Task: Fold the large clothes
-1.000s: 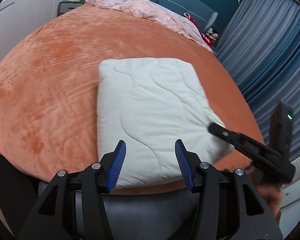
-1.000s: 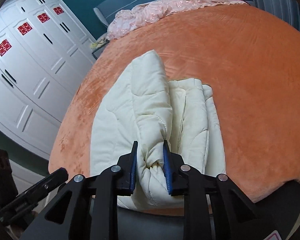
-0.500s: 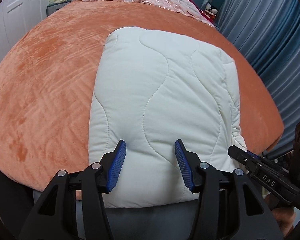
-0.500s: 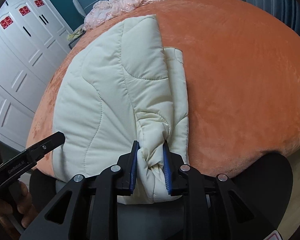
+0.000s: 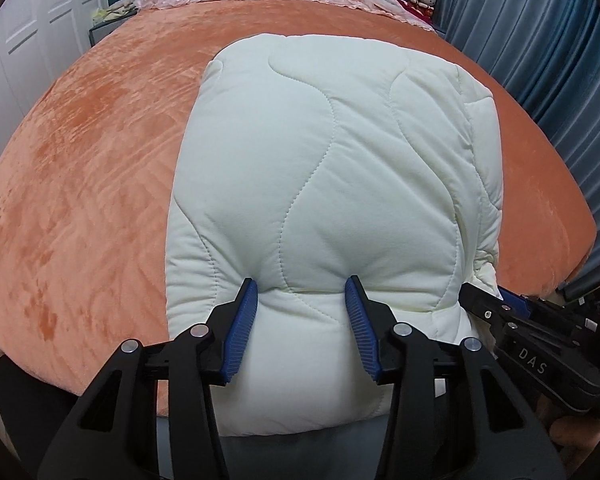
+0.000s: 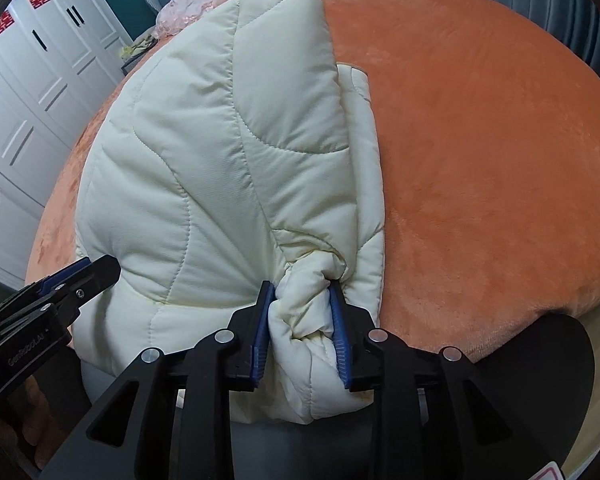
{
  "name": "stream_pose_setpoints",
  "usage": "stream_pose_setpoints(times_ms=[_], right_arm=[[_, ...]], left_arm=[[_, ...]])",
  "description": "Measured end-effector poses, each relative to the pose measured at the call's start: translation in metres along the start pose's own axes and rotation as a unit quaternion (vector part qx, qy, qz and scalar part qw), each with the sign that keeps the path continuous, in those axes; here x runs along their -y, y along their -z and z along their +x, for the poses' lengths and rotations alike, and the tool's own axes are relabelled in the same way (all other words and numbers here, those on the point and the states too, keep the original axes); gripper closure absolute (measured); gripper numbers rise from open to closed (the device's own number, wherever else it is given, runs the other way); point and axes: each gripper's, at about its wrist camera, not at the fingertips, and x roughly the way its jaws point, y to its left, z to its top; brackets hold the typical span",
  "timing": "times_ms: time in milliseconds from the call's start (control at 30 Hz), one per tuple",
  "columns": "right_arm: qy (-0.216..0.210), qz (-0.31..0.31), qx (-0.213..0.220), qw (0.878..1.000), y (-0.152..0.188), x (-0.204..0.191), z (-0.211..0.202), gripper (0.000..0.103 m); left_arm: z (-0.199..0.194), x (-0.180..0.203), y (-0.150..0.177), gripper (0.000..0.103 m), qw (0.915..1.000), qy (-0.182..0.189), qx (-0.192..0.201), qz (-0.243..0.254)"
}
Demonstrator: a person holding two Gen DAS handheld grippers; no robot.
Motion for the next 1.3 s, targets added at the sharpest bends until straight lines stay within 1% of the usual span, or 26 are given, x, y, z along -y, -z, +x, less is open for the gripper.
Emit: stream_pose_setpoints(times_ms=[167,400,500,567,600,633,667,700,733,767,833,900,933,967,1000,1033,1100,1200,1267,1300], right_arm=[[0.012,-0.013,0.000,1.000,-0.004,-0.005,0.009,0.075],[0.032,-0.036,0.013,0.999,-0.004,-0.013,0.016,0.074],[0.030,-0.036,0.017,0.999,-0.005,-0.012,0.014,0.073],[0.017,-0.030,0.016,0.999,-0.003,-0.009,0.012,0.073],[0.006,-0.023,0.012,1.000,-0.004,-0.006,0.008,0.073],[-0.008,-0.011,0.007,1.000,-0.006,-0.002,0.002,0.072],[-0.021,0.002,0.001,1.000,-0.007,0.003,-0.004,0.072],[-0.035,0.016,-0.004,0.999,-0.008,0.009,-0.010,0.071],[-0.049,0.033,-0.006,0.998,-0.010,0.013,-0.019,0.071],[-0.062,0.047,-0.003,0.997,-0.013,0.017,-0.028,0.070],[-0.083,0.062,0.025,0.994,-0.024,0.020,-0.050,0.070],[-0.092,0.066,0.053,0.992,-0.042,0.020,-0.067,0.069],[-0.100,0.070,0.067,0.990,-0.054,0.019,-0.073,0.068],[-0.104,0.074,0.075,0.989,-0.065,0.019,-0.076,0.067],[-0.101,0.078,0.084,0.988,-0.077,0.018,-0.076,0.065],[-0.092,0.081,0.092,0.988,-0.088,0.018,-0.074,0.064],[-0.076,0.094,0.095,0.988,-0.107,0.019,-0.064,0.064],[-0.072,0.125,0.072,0.987,-0.130,0.018,-0.035,0.064],[-0.075,0.137,0.054,0.986,-0.141,0.020,-0.016,0.064],[-0.086,0.145,0.043,0.985,-0.145,0.020,-0.006,0.064]], left_arm=[[0.009,0.001,0.000,0.060,1.0000,-0.008,0.001,0.001],[0.019,0.005,0.000,0.060,0.9995,-0.027,0.008,0.012],[0.019,0.006,0.002,0.060,0.9993,-0.032,0.012,0.016],[0.016,0.006,0.001,0.060,0.9995,-0.027,0.012,0.014],[0.011,0.003,-0.001,0.064,0.9997,-0.019,0.010,0.009],[0.003,0.000,-0.004,0.075,0.9999,-0.008,0.011,0.001],[-0.004,-0.004,-0.007,0.081,0.9999,0.004,0.011,-0.008],[-0.014,-0.010,-0.012,0.092,0.9995,0.020,0.011,-0.020],[-0.024,-0.016,-0.018,0.097,0.9987,0.037,0.017,-0.032],[-0.033,-0.019,-0.023,0.097,0.9978,0.047,0.025,-0.039],[-0.056,-0.026,-0.041,0.097,0.9963,0.048,0.059,-0.041],[-0.069,-0.028,-0.062,0.098,0.9945,0.052,0.083,-0.038],[-0.073,-0.029,-0.075,0.103,0.9935,0.056,0.091,-0.038],[-0.075,-0.028,-0.087,0.103,0.9928,0.061,0.096,-0.038],[-0.074,-0.027,-0.098,0.103,0.9923,0.060,0.102,-0.037],[-0.071,-0.025,-0.108,0.103,0.9921,0.054,0.108,-0.035],[-0.060,-0.024,-0.124,0.103,0.9929,0.046,0.103,-0.038],[-0.032,-0.024,-0.140,0.103,0.9948,0.051,0.070,-0.054],[-0.016,-0.019,-0.146,0.103,0.9960,0.051,0.054,-0.051],[-0.010,-0.014,-0.147,0.103,0.9963,0.055,0.046,-0.047]])
